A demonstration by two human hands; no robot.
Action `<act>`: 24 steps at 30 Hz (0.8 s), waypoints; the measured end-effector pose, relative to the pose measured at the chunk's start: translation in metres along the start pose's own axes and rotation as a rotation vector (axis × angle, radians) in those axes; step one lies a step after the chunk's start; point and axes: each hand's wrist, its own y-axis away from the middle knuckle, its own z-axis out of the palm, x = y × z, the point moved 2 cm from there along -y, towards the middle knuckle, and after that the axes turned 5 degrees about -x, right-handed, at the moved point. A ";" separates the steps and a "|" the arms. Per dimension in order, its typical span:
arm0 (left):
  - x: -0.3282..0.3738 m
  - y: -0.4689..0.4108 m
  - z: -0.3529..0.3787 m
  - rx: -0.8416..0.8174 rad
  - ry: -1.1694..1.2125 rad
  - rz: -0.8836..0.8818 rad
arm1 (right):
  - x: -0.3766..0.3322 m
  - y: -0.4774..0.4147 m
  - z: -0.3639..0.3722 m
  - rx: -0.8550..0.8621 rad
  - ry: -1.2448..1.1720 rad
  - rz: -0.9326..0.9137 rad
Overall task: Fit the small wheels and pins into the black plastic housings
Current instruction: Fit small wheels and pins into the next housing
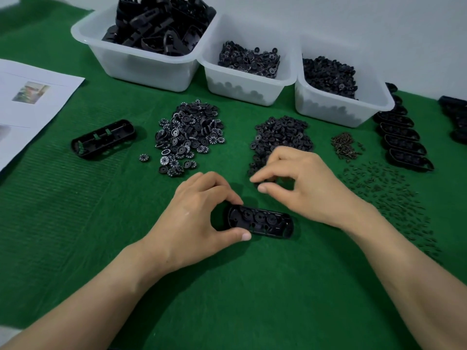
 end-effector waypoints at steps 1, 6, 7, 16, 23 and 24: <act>0.000 0.000 0.000 -0.002 -0.004 0.001 | 0.000 0.010 -0.003 -0.004 -0.035 -0.014; 0.000 0.000 -0.001 -0.003 -0.007 0.001 | -0.001 0.041 0.003 -0.040 -0.014 -0.057; 0.001 0.000 -0.001 -0.005 -0.007 0.003 | 0.000 0.043 0.005 -0.024 -0.004 -0.060; 0.003 0.000 -0.002 -0.012 -0.028 -0.005 | 0.000 0.048 0.010 0.044 0.086 -0.169; 0.005 0.000 -0.001 -0.011 -0.051 -0.006 | 0.008 0.055 0.003 0.053 -0.144 -0.041; 0.006 -0.001 0.000 -0.017 -0.056 -0.006 | 0.009 0.057 0.001 0.045 -0.155 -0.026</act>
